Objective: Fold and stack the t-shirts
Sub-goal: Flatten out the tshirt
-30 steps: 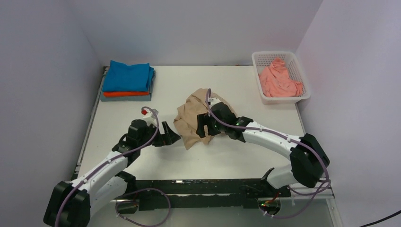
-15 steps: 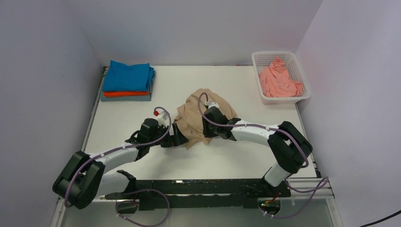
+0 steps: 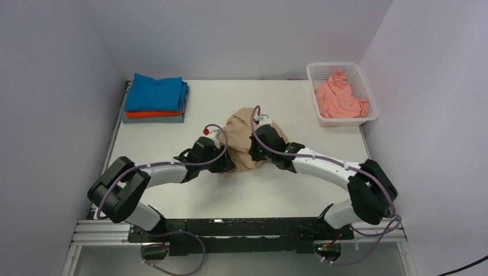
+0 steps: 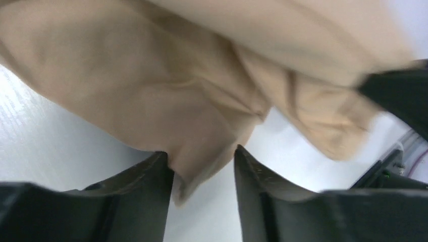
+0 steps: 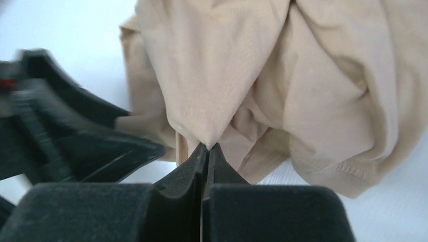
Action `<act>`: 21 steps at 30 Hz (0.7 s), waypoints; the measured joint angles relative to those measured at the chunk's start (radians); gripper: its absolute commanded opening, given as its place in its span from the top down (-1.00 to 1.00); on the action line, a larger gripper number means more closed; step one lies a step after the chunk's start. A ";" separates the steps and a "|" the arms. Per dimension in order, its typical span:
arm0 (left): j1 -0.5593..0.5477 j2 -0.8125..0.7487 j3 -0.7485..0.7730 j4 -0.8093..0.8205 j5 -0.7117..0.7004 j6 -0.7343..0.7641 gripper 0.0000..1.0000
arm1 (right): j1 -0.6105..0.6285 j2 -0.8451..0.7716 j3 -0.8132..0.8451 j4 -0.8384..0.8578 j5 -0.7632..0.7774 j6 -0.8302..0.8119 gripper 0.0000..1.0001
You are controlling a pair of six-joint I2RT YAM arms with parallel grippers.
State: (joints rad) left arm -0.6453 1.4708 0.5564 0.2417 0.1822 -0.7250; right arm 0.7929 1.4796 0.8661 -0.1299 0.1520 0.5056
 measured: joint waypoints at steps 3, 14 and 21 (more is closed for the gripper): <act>-0.008 0.029 0.017 -0.019 -0.051 -0.002 1.00 | 0.000 -0.087 0.002 -0.001 0.015 -0.001 1.00; -0.003 -0.047 0.171 -0.367 -0.450 0.011 1.00 | -0.220 -0.223 0.035 -0.066 0.117 -0.049 1.00; 0.086 -0.278 0.353 -0.552 -0.725 0.093 1.00 | -0.364 -0.315 0.164 -0.125 0.186 -0.151 1.00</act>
State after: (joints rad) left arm -0.5594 1.1931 0.9096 -0.3099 -0.5426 -0.6323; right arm 0.4294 1.1641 1.0302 -0.2546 0.3378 0.3550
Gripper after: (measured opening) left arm 0.019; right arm 0.013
